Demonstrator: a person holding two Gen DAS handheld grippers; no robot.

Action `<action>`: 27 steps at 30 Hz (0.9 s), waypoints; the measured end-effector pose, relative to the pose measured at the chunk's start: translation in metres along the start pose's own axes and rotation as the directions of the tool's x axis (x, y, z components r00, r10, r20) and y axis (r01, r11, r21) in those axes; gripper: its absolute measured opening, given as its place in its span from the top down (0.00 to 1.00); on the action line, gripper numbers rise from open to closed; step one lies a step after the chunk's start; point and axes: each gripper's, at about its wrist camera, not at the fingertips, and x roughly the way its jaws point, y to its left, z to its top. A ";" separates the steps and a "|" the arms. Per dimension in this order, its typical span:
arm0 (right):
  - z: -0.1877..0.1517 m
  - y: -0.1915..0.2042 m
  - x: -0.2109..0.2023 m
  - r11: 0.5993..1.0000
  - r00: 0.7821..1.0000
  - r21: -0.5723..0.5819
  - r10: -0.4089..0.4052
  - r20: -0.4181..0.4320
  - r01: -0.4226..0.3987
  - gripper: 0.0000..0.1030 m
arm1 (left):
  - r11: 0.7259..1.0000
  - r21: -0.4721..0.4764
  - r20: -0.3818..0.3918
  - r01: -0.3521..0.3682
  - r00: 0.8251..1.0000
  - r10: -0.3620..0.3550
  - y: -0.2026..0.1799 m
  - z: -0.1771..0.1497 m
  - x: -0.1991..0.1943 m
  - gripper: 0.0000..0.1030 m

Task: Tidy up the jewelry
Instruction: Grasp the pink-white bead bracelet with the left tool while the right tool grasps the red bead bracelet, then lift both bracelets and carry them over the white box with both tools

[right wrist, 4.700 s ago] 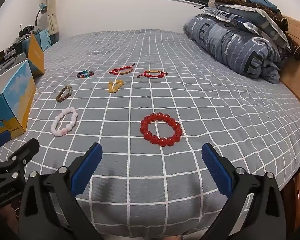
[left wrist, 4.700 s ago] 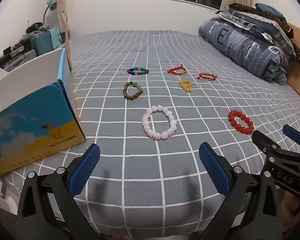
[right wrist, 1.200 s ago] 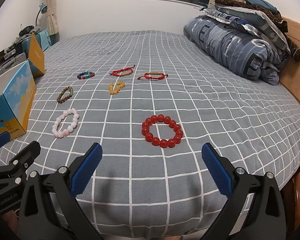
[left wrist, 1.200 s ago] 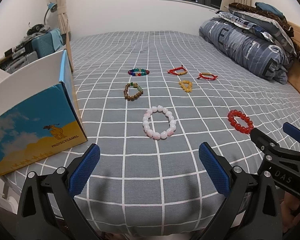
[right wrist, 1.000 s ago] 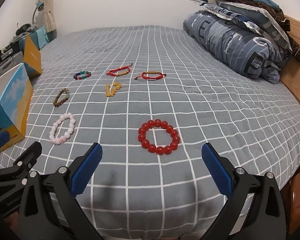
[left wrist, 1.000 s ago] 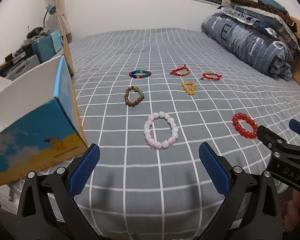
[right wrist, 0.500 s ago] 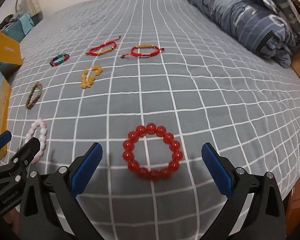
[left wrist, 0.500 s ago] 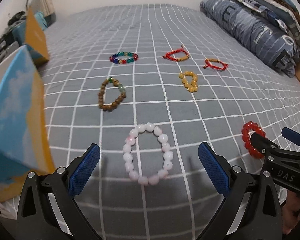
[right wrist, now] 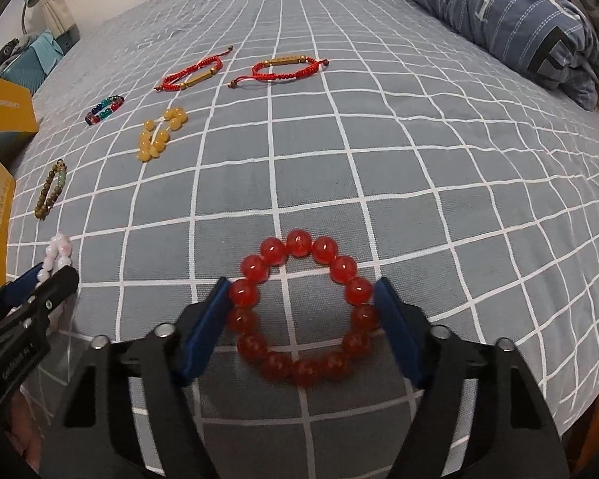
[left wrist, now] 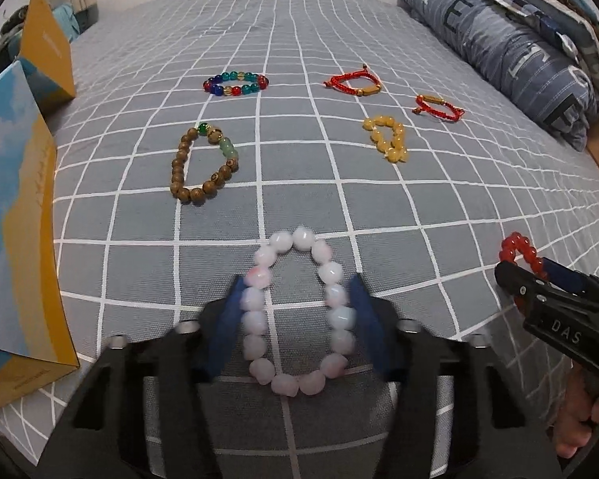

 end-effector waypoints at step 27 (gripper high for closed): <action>-0.004 0.001 -0.029 1.000 0.993 0.009 0.017 0.113 -0.018 0.87 | 0.998 0.007 0.075 0.065 0.995 -0.065 0.003 -0.004 -0.035 0.81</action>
